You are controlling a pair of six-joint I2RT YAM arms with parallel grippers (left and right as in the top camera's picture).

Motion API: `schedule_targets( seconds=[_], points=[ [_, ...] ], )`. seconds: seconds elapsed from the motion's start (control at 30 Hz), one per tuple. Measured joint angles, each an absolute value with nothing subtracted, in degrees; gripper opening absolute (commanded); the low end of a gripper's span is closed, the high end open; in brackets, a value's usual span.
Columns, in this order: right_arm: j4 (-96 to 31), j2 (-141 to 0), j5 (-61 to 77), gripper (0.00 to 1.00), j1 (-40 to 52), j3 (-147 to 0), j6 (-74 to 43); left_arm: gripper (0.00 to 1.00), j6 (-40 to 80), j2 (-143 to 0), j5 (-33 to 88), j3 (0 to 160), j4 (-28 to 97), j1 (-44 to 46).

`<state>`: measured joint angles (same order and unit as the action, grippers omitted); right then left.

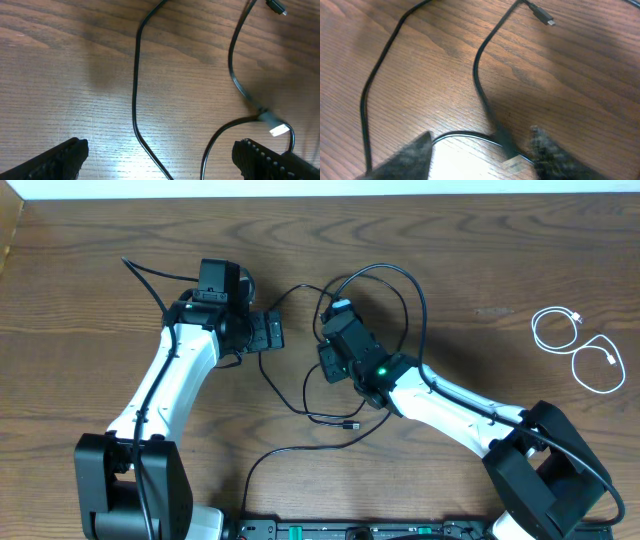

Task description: Untangle cables

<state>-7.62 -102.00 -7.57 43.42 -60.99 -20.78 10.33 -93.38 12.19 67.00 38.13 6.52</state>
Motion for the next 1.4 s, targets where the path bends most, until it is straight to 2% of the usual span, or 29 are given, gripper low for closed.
schedule_targets(
  seconds=[0.27, 0.57, 0.63, 0.67, 0.7, 0.8, 0.87, 0.93, 1.0, 1.4],
  points=[
    [-6.96, -103.42, -3.81, 0.68, 45.25, -60.99, -20.78, 0.98, 10.33, -93.38, 12.19, 67.00, 38.13, 6.52],
    [-7.25, -110.15, 1.23, 0.71, 52.88, -60.99, -20.75, 0.98, 10.33, -93.36, 12.19, 67.00, 38.15, 6.52],
    [-6.46, -110.98, 1.08, 0.66, 54.74, -61.30, -20.49, 0.98, 10.33, -93.36, 12.19, 67.00, 38.17, 6.52],
    [-6.24, -111.31, 0.62, 0.61, 55.57, -61.41, -20.25, 0.98, 10.33, -93.36, 12.19, 67.00, 38.09, 6.52],
    [-6.09, -111.50, 0.43, 0.53, 56.16, -61.47, -20.27, 0.98, 10.33, -93.36, 12.19, 67.00, 38.11, 6.52],
    [-5.72, -112.44, -0.38, 0.23, 57.82, -62.11, -19.79, 0.98, 10.33, -93.38, 12.19, 67.00, 38.11, 6.52],
    [-5.52, -112.92, -1.32, 0.14, 58.43, -62.33, -19.25, 0.98, 10.33, -93.36, 12.19, 67.00, 38.11, 6.52],
    [-5.58, -113.03, -2.11, 0.11, 58.70, -62.41, -19.18, 0.98, 10.33, -93.38, 12.19, 67.00, 38.13, 6.52],
    [-5.67, -113.06, -2.57, 0.01, 58.70, -62.41, -18.90, 0.98, 10.33, -93.36, 12.19, 67.00, 38.11, 6.52],
    [-3.44, -113.49, -3.27, 0.01, 58.70, -62.39, -17.69, 0.98, 10.33, -93.38, 12.19, 67.00, 38.11, 6.52]
  ],
)
